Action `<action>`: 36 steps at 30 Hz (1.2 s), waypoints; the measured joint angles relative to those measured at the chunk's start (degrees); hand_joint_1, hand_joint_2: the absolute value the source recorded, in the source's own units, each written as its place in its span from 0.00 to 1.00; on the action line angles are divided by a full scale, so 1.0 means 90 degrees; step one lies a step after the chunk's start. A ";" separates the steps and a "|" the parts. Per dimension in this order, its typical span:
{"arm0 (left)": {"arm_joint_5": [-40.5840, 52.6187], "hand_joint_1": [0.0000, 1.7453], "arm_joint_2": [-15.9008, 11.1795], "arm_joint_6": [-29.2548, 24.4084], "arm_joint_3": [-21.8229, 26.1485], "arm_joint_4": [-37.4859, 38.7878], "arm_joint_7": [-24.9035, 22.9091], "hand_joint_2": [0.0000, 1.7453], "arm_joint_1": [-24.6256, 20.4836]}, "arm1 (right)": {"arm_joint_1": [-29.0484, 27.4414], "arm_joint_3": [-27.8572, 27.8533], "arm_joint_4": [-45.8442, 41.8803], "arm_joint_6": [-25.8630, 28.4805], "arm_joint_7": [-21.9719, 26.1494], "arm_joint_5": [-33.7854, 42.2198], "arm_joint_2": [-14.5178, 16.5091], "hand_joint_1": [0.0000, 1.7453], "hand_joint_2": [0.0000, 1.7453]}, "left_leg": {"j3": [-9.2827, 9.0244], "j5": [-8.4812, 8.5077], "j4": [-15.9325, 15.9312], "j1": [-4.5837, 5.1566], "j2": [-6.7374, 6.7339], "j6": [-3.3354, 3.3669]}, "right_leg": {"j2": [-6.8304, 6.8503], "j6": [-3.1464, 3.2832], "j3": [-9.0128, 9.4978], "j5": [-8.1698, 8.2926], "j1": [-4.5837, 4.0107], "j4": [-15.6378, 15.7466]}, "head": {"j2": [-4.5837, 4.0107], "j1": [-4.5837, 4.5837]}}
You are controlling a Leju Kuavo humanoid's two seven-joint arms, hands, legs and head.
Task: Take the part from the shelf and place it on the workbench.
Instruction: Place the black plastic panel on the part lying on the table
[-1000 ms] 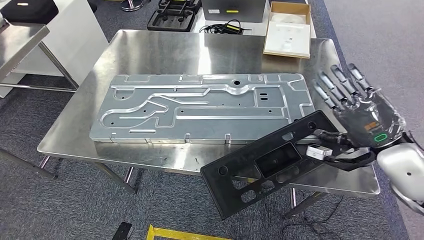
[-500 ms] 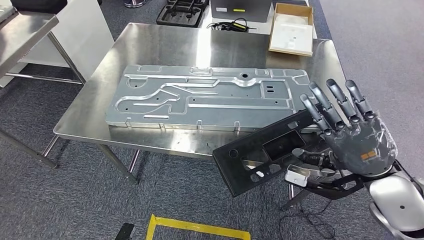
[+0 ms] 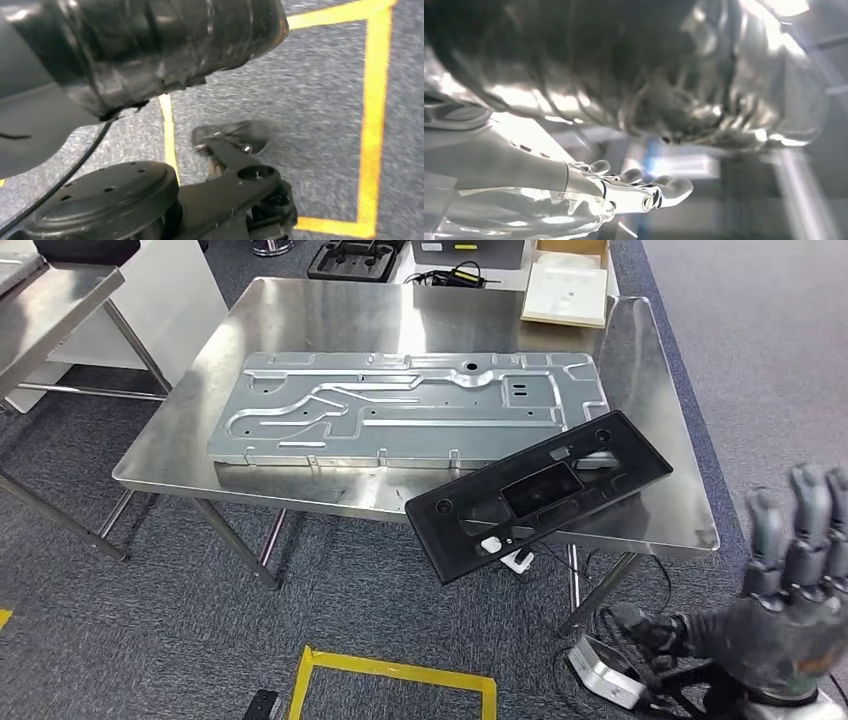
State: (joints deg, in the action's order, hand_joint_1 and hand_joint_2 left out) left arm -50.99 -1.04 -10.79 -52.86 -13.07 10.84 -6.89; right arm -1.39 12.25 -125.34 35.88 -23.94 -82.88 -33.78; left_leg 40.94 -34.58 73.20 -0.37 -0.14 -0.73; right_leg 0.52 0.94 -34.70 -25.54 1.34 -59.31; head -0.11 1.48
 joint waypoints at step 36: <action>-0.0239 0.00 -0.0169 0.0041 0.0229 0.0043 -0.0270 0.00 0.0003 | 0.0526 -0.3036 1.0933 -0.2161 0.4010 1.0193 0.4015 0.00 0.00 | -0.1475 0.0415 -0.1502 0.0036 -0.0016 0.0112 | -0.0010 -0.0090 -0.0269 0.0281 -0.0017 0.0076 | 0.0000 -0.0007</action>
State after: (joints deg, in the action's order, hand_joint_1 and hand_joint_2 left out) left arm -53.14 -2.57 -10.43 -50.80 -12.68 8.41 -6.87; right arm 3.34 -15.08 -26.94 16.43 12.14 8.86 2.36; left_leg 27.66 -30.84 59.69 -0.05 -0.28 0.28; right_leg 0.43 0.13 -37.12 -23.01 1.18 -58.63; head -0.11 1.41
